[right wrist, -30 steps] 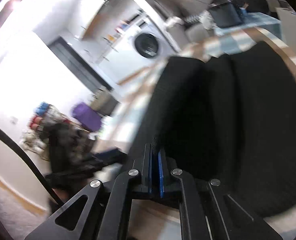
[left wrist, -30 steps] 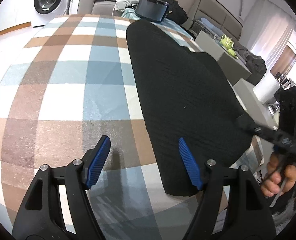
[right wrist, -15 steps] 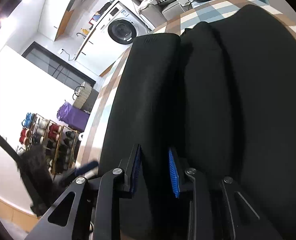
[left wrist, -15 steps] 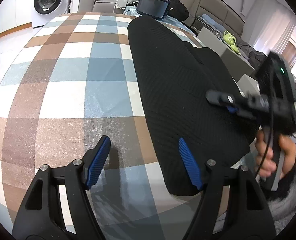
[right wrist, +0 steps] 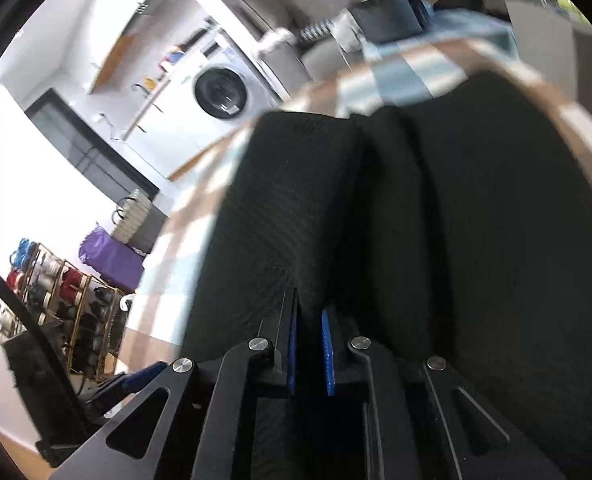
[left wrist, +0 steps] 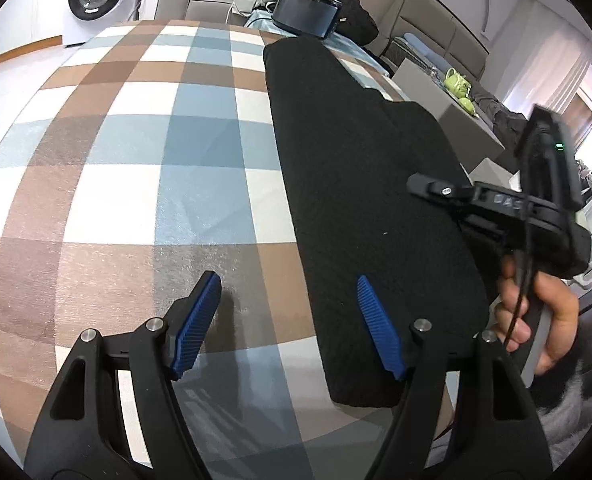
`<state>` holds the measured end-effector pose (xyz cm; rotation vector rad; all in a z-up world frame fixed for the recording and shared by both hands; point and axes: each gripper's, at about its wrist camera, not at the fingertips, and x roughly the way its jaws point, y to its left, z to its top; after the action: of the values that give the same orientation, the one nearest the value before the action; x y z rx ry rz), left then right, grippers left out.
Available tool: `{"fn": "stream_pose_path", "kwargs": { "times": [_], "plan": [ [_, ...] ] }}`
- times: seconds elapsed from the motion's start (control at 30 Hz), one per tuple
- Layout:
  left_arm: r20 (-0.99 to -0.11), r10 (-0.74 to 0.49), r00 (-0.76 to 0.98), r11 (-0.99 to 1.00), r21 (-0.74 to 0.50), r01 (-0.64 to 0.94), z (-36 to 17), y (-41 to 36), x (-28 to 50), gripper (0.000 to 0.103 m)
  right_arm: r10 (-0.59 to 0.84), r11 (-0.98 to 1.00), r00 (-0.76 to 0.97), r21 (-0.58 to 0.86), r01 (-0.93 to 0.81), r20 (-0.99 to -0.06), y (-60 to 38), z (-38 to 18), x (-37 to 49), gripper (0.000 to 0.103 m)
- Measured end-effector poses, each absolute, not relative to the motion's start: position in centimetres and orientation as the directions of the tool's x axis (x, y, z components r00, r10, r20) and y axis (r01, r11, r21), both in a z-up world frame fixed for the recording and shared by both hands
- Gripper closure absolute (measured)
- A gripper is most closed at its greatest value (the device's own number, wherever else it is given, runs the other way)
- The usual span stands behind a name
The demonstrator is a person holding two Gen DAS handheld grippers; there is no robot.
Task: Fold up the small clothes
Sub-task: 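Grasp the sweater's folded edge with the right gripper and smooth it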
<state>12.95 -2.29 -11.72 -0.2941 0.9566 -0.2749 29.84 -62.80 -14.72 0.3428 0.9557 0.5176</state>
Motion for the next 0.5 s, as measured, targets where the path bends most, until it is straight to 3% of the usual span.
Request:
{"fn": "stream_pose_path", "kwargs": {
  "times": [0.1,0.23,0.4,0.43,0.47,0.5],
  "plan": [
    [-0.758,-0.355,0.547,0.927,-0.36,0.102,-11.8,-2.4,12.9,0.035,0.582,0.811,0.442,0.528,-0.253,-0.682,-63.2,-15.6,29.2,0.088],
    [-0.758,-0.361,0.544,0.924,-0.37,0.097,-12.1,-2.2,12.9,0.035,0.683,0.731,0.357,0.604,-0.318,-0.638,-64.0,-15.6,26.6,0.061],
    [-0.756,-0.367,0.542,0.922,-0.372,0.105,-12.1,-2.3,13.0,0.035,0.707,0.701,0.322,0.565,-0.435,-0.629,-64.1,-15.4,21.6,0.061],
    [-0.756,-0.367,0.542,0.922,-0.371,0.108,-12.1,-2.4,13.0,0.035,0.695,0.713,0.342,0.543,-0.444,-0.633,-64.2,-15.4,21.0,0.068],
    [-0.756,-0.367,0.542,0.923,-0.369,0.11,-12.1,-2.5,13.0,0.035,0.682,0.726,0.356,0.533,-0.434,-0.639,-64.3,-15.4,20.9,0.085],
    [-0.756,-0.367,0.542,0.923,-0.368,0.111,-12.0,-2.5,13.0,0.035,0.681,0.728,0.36,0.534,-0.43,-0.638,-64.4,-15.3,20.9,0.095]
  ]
}}
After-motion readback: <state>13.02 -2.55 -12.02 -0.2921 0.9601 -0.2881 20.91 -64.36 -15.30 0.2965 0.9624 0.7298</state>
